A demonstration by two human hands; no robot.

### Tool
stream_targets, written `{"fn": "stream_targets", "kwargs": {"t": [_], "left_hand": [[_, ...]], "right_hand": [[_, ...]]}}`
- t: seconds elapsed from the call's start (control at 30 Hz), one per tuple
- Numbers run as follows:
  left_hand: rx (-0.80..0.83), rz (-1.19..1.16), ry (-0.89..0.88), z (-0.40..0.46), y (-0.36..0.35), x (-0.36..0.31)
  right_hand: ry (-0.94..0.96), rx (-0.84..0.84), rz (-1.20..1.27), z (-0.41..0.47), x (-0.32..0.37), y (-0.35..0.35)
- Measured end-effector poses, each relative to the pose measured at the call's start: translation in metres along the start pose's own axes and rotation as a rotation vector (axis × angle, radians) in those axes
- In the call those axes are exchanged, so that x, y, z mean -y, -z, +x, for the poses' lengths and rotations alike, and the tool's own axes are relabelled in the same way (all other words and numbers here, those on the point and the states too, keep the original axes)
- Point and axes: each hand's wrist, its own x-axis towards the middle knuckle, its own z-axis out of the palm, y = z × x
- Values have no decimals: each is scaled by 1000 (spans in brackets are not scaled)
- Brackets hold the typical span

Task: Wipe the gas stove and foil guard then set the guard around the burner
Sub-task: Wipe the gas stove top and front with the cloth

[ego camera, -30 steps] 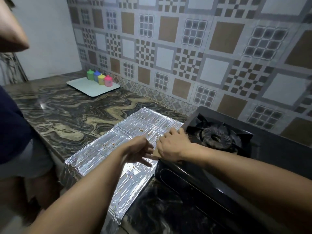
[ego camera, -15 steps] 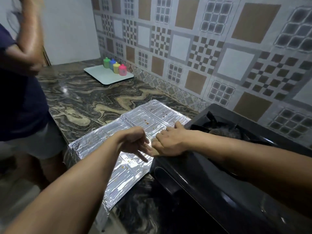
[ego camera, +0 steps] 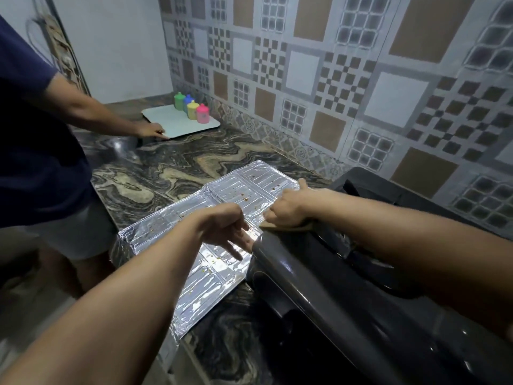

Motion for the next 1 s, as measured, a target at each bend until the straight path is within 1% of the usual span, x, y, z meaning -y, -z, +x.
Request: {"fn": "stream_targets", "kwargs": {"t": [0.1,0.17,0.27,0.33,0.4,0.47,0.53,0.6,0.67,0.73,0.8,0.87,0.93,1.0], "left_hand": [[-43,23,-24,1,-4,-5],[-71,26,-55,4,-7,-9],[-59,66,-79,8,-12,-18],[-6,123,-73,10,-13,-24],[36,203,-66,13,-12,-27],[22,291,-70,17,-14,-32],[-13,364,-81,21,-18,-38],[-27,418,-76,23,-21,-43],[-31,458,-63,23,-24,-47],[-30,479,-49,24,-25,-50],[-15,488,-28,24,-25,-54],[2,518,-2,24,-26,-59],[10,569,13,22,-27,-65],[14,611,24,22,-29,-71]], "right_hand": [[-107,77,8,9,-34,10],[-115,101,36,17,-47,17],[-63,185,95,26,-51,23],[-15,289,224,28,-53,26],[51,369,278,31,-57,29],[65,351,235,37,-61,31],[49,282,194,42,-66,32],[-1,173,179,41,-76,31],[-32,127,142,37,-90,29],[31,180,153,34,-101,29],[143,250,291,33,-102,30],[238,273,292,29,-102,28],[236,271,265,29,-108,24],[172,283,224,31,-118,21]]}}
